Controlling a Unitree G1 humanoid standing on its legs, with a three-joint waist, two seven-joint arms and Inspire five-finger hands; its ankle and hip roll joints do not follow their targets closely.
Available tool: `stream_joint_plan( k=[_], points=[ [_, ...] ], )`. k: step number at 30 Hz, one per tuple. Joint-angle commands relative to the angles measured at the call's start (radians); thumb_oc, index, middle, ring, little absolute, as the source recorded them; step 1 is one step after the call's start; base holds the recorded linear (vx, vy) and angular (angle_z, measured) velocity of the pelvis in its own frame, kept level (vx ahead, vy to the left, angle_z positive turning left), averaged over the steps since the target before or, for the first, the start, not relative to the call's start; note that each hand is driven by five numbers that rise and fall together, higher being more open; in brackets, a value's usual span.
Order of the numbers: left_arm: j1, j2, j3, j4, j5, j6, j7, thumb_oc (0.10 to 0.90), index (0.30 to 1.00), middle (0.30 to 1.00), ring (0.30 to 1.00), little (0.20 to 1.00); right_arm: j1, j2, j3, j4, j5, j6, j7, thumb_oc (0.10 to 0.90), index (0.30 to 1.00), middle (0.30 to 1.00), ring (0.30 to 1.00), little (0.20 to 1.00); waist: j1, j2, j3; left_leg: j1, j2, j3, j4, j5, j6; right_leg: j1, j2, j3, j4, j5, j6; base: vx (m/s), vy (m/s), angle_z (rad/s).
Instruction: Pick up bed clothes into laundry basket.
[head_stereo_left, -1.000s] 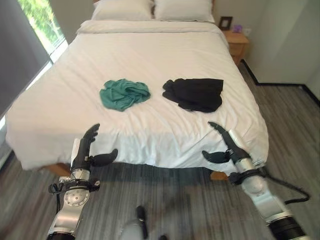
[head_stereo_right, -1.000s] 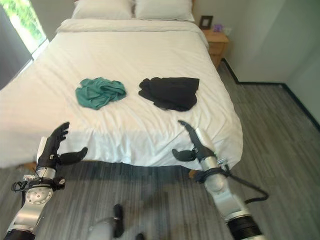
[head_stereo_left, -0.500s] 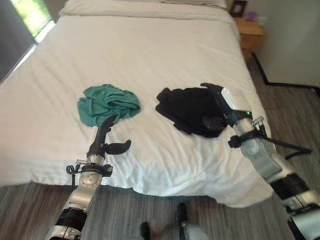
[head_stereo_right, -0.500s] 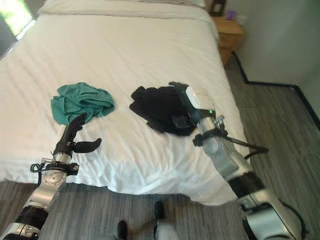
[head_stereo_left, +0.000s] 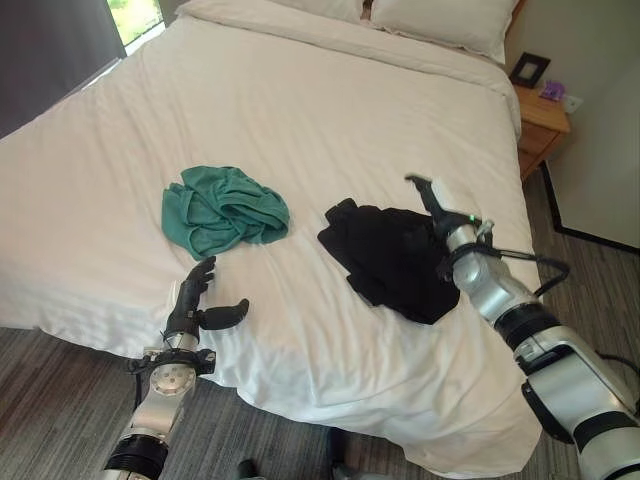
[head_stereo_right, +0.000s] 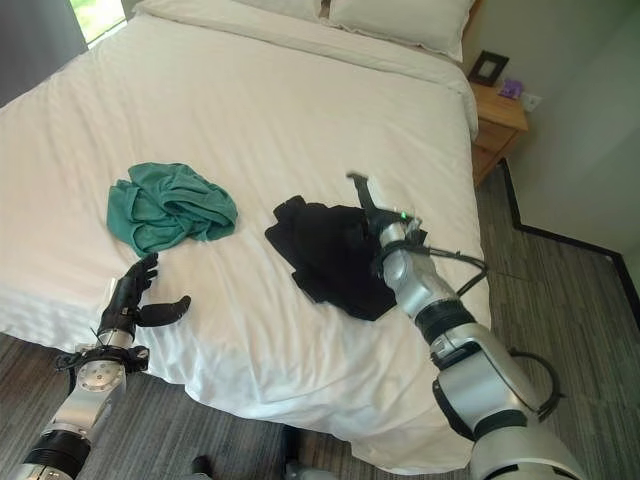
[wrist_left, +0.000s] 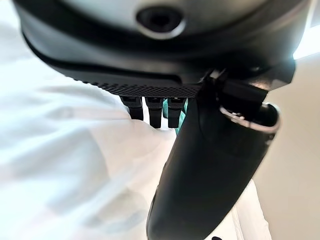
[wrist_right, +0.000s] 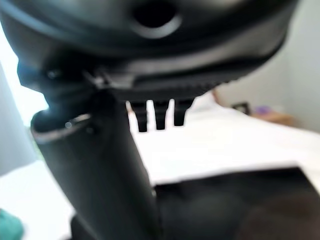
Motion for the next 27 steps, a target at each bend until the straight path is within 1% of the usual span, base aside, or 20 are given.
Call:
stream_joint_plan(
  k=[1, 4, 5, 7, 9, 11, 12, 13, 14, 15, 16, 17, 18, 19, 20, 21, 23, 25, 26, 27],
  points=[
    [-0.070, 0.026, -0.078, -0.008, -0.012, -0.071, -0.052, 0.800, 0.900, 0.900, 0.900, 0.900, -0.023, -0.007, -0.013, 0.028, 0.045, -0.007, -0.024, 0.800, 0.900, 0.900, 0.900, 0.900, -0.028, -0.010, -0.099, -0.022, -0.062, -0.001, 0.002, -0.058, -0.027, -0.002, -0.069, 0.037, 0.021, -0.098, 0.151, 0.05, -0.030, 0.00],
    [-0.083, 0.017, -0.072, 0.027, -0.023, -0.067, -0.055, 0.800, 0.900, 0.900, 0.900, 0.900, 0.085, 0.032, -0.038, 0.065, 0.063, -0.009, -0.023, 0.800, 0.900, 0.900, 0.900, 0.900, -0.035, 0.004, -0.094, -0.035, -0.056, -0.002, 0.002, -0.055, -0.028, -0.012, -0.066, 0.038, 0.019, -0.102, 0.147, 0.04, -0.045, -0.04],
    [-0.109, 0.010, -0.075, 0.060, -0.039, -0.066, -0.053, 0.800, 0.900, 0.900, 0.900, 0.900, 0.127, 0.048, -0.062, 0.118, 0.090, -0.007, -0.016, 0.400, 0.300, 0.300, 0.300, 0.300, -0.038, 0.012, -0.086, -0.048, -0.052, -0.004, 0.002, -0.048, -0.029, -0.022, -0.065, 0.036, 0.019, -0.103, 0.144, 0.02, -0.083, 0.06],
    [-0.134, 0.019, -0.085, 0.080, -0.044, -0.073, -0.054, 0.800, 0.900, 0.900, 0.900, 0.900, 0.131, 0.033, -0.068, 0.160, 0.103, -0.004, -0.005, 0.400, 0.300, 0.300, 0.300, 0.300, -0.041, 0.017, -0.088, -0.060, -0.048, -0.008, 0.002, -0.044, -0.032, -0.032, -0.063, 0.033, 0.019, -0.105, 0.141, 0.00, -0.074, 0.10],
    [-0.170, 0.037, -0.103, 0.070, -0.048, -0.083, -0.058, 0.800, 0.900, 0.900, 0.900, 0.900, 0.118, 0.000, -0.074, 0.169, 0.108, -0.003, 0.004, 0.400, 0.300, 0.300, 0.300, 0.300, -0.049, 0.023, -0.096, -0.067, -0.044, -0.004, 0.002, -0.039, -0.036, -0.036, -0.061, 0.026, 0.018, -0.107, 0.140, 0.01, -0.046, 0.05],
    [-0.198, 0.066, -0.106, 0.007, -0.068, -0.109, -0.059, 0.800, 0.900, 0.900, 0.900, 0.900, 0.083, -0.043, -0.079, 0.156, 0.113, -0.007, 0.008, 0.400, 0.300, 0.300, 0.300, 0.300, -0.055, 0.025, -0.104, -0.064, -0.041, 0.002, 0.002, -0.038, -0.040, -0.034, -0.058, 0.024, 0.017, -0.109, 0.141, 0.02, -0.028, 0.07],
    [-0.199, 0.066, -0.106, 0.005, -0.069, -0.108, -0.060, 0.800, 0.900, 0.900, 0.900, 0.900, 0.083, -0.043, -0.080, 0.156, 0.113, -0.007, 0.009, 0.400, 0.300, 0.300, 0.300, 0.300, -0.054, 0.025, -0.102, -0.063, -0.041, 0.003, 0.002, -0.038, -0.040, -0.033, -0.057, 0.025, 0.017, -0.109, 0.141, 0.00, 0.000, 0.00],
    [-0.223, 0.090, -0.101, -0.052, -0.081, -0.127, -0.057, 0.800, 0.900, 0.900, 0.900, 0.900, 0.062, -0.065, -0.079, 0.155, 0.114, -0.009, 0.008, 0.400, 0.300, 0.300, 0.300, 0.300, -0.056, 0.028, -0.103, -0.054, -0.040, 0.004, 0.002, -0.044, -0.041, -0.024, -0.055, 0.025, 0.018, -0.114, 0.144, 0.00, 0.000, 0.00],
    [-0.396, 0.107, -0.160, 0.018, 0.035, -0.102, 0.026, 0.800, 0.900, 0.900, 0.900, 0.900, 0.009, -0.034, -0.039, 0.152, 0.105, -0.006, -0.003, 0.400, 0.300, 0.300, 0.300, 0.300, -0.083, 0.033, -0.109, -0.045, -0.041, 0.012, 0.002, -0.044, -0.044, -0.020, -0.051, 0.034, 0.022, -0.115, 0.149, 0.00, -0.023, -0.03],
    [-0.444, 0.124, -0.162, 0.015, 0.054, -0.104, 0.045, 0.800, 0.900, 0.900, 0.900, 0.900, -0.004, -0.017, -0.025, 0.167, 0.099, -0.006, -0.009, 0.400, 0.300, 0.300, 0.300, 0.300, -0.085, 0.035, -0.116, -0.044, -0.042, 0.012, 0.002, -0.039, -0.044, -0.022, -0.051, 0.038, 0.022, -0.110, 0.150, 0.00, 0.000, 0.00],
    [-0.446, 0.125, -0.163, 0.016, 0.054, -0.104, 0.046, 0.800, 0.900, 0.900, 0.900, 0.900, -0.006, -0.016, -0.025, 0.169, 0.099, -0.007, -0.010, 0.400, 0.300, 0.300, 0.300, 0.300, -0.084, 0.034, -0.114, -0.044, -0.043, 0.013, 0.002, -0.039, -0.044, -0.022, -0.051, 0.039, 0.022, -0.110, 0.150, 0.02, -0.024, -0.10],
    [-0.579, 0.171, -0.145, -0.023, 0.049, -0.143, 0.109, 0.800, 0.900, 0.900, 0.900, 0.900, -0.054, -0.002, 0.007, 0.203, 0.095, -0.008, -0.022, 0.400, 0.300, 0.300, 0.300, 0.300, -0.086, 0.042, -0.122, -0.027, -0.044, 0.016, 0.002, -0.046, -0.045, -0.009, -0.050, 0.047, 0.024, -0.115, 0.155, 0.03, -0.023, -0.16],
    [-0.608, 0.181, -0.131, -0.058, 0.035, -0.159, 0.121, 0.800, 0.900, 0.900, 0.900, 0.900, -0.070, 0.001, 0.018, 0.214, 0.093, -0.005, -0.022, 0.400, 0.300, 0.300, 0.300, 0.300, -0.087, 0.044, -0.125, -0.020, -0.046, 0.018, 0.002, -0.048, -0.045, -0.005, -0.049, 0.050, 0.025, -0.116, 0.155, 0.01, -0.032, -0.23],
    [-0.608, 0.182, -0.130, -0.058, 0.035, -0.159, 0.121, 0.800, 0.900, 0.900, 0.900, 0.900, -0.072, 0.002, 0.018, 0.214, 0.093, -0.006, -0.022, 0.400, 0.300, 0.300, 0.300, 0.300, -0.088, 0.042, -0.126, -0.024, -0.046, 0.018, 0.002, -0.043, -0.045, -0.009, -0.049, 0.051, 0.024, -0.111, 0.153, 0.00, -0.044, -0.22],
    [-0.635, 0.201, -0.094, -0.107, 0.030, -0.178, 0.145, 0.800, 0.900, 0.900, 0.900, 0.900, -0.063, 0.010, 0.022, 0.216, 0.084, -0.007, -0.012, 0.400, 0.300, 0.300, 0.300, 0.300, -0.088, 0.044, -0.135, -0.016, -0.048, 0.020, 0.002, -0.045, -0.045, -0.004, -0.046, 0.056, 0.023, -0.113, 0.153, 0.00, -0.036, -0.23],
    [-0.634, 0.201, -0.093, -0.109, 0.031, -0.178, 0.145, 0.800, 0.900, 0.900, 0.900, 0.900, -0.063, 0.010, 0.022, 0.216, 0.084, -0.007, -0.012, 0.400, 0.300, 0.300, 0.300, 0.300, -0.089, 0.045, -0.134, -0.015, -0.048, 0.020, 0.002, -0.045, -0.045, -0.003, -0.046, 0.057, 0.023, -0.113, 0.153, 0.02, -0.040, -0.21],
    [-0.610, 0.220, -0.043, -0.119, 0.091, -0.165, 0.188, 0.800, 0.900, 0.900, 0.900, 0.900, 0.000, 0.030, 0.000, 0.223, 0.078, -0.012, -0.007, 0.400, 0.300, 0.300, 0.300, 0.300, -0.079, 0.048, -0.143, -0.002, -0.050, 0.021, 0.002, -0.050, -0.043, 0.012, -0.047, 0.058, 0.021, -0.118, 0.151, 0.02, -0.056, -0.13],
    [-0.583, 0.231, -0.020, -0.114, 0.098, -0.163, 0.199, 0.800, 0.900, 0.900, 0.900, 0.900, 0.020, 0.029, -0.012, 0.228, 0.084, -0.015, -0.008, 0.400, 0.300, 0.300, 0.300, 0.300, -0.076, 0.050, -0.146, 0.003, -0.050, 0.021, 0.002, -0.051, -0.043, 0.018, -0.047, 0.057, 0.019, -0.120, 0.150, 0.01, -0.051, -0.10],
    [-0.804, 0.330, -0.067, -0.167, 0.090, -0.137, 0.212, 0.800, 0.900, 0.900, 0.900, 0.900, 0.046, 0.022, -0.026, 0.237, 0.098, -0.021, -0.010, 0.400, 0.300, 0.300, 0.300, 0.300, -0.061, 0.069, -0.158, 0.008, -0.047, 0.019, 0.002, -0.049, -0.042, 0.028, -0.049, 0.049, 0.017, -0.123, 0.150, 0.01, -0.044, -0.04],
    [-0.806, 0.329, -0.070, -0.170, 0.092, -0.134, 0.213, 0.800, 0.900, 0.900, 0.900, 0.900, 0.048, 0.022, -0.030, 0.236, 0.098, -0.020, -0.009, 0.400, 0.300, 0.300, 0.300, 0.300, -0.058, 0.066, -0.157, 0.008, -0.047, 0.019, 0.002, -0.048, -0.042, 0.029, -0.049, 0.049, 0.017, -0.123, 0.150, 0.00, -0.040, -0.01]
  ],
)
